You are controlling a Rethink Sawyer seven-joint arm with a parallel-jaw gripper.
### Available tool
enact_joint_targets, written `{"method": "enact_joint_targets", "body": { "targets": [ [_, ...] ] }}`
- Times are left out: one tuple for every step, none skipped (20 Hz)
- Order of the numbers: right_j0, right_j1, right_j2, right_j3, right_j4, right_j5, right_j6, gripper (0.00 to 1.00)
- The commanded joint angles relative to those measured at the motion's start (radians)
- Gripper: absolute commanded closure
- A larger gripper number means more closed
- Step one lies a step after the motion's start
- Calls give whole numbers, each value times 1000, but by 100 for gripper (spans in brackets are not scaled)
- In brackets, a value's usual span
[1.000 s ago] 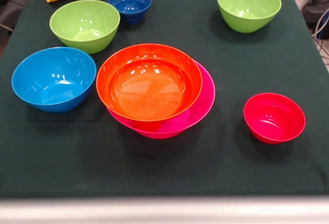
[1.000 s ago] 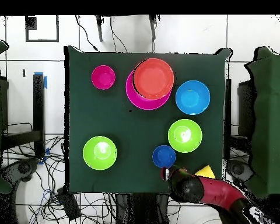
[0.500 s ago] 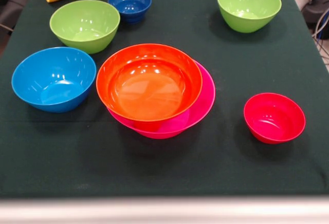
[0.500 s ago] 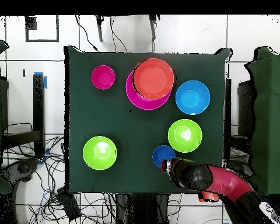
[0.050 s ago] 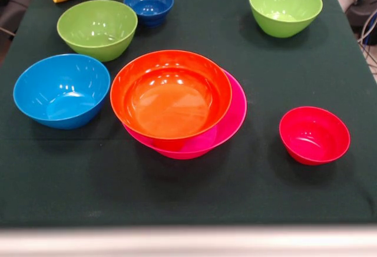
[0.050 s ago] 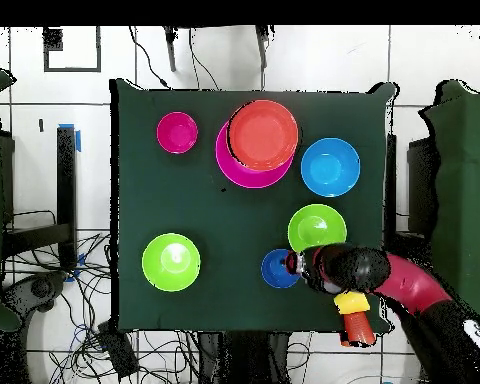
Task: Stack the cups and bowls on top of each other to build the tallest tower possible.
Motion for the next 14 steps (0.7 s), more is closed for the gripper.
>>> {"method": "enact_joint_targets", "body": {
  "targets": [
    [28, 115, 150, -222, -1, 137, -278, 0],
    [30, 121, 155, -233, -7, 144, -277, 0],
    [34, 131, 158, -250, -10, 154, -274, 0],
    [36, 136, 164, -257, -16, 155, -270, 0],
    [39, 141, 168, -269, -20, 160, -268, 0],
    [44, 140, 170, -273, -26, 158, -259, 0],
    [48, 145, 171, -286, -31, 160, -253, 0],
    [53, 146, 174, -287, -40, 150, -245, 0],
    [61, 150, 170, -298, -50, 141, -234, 0],
    [71, 151, 164, -300, -64, 126, -219, 0],
    [81, 157, 157, -304, -78, 101, -203, 0],
    [90, 163, 150, -307, -92, 76, -188, 0],
    [100, 166, 144, -309, -103, 55, -175, 0],
    [109, 169, 139, -311, -114, 35, -162, 0]
  ]
}}
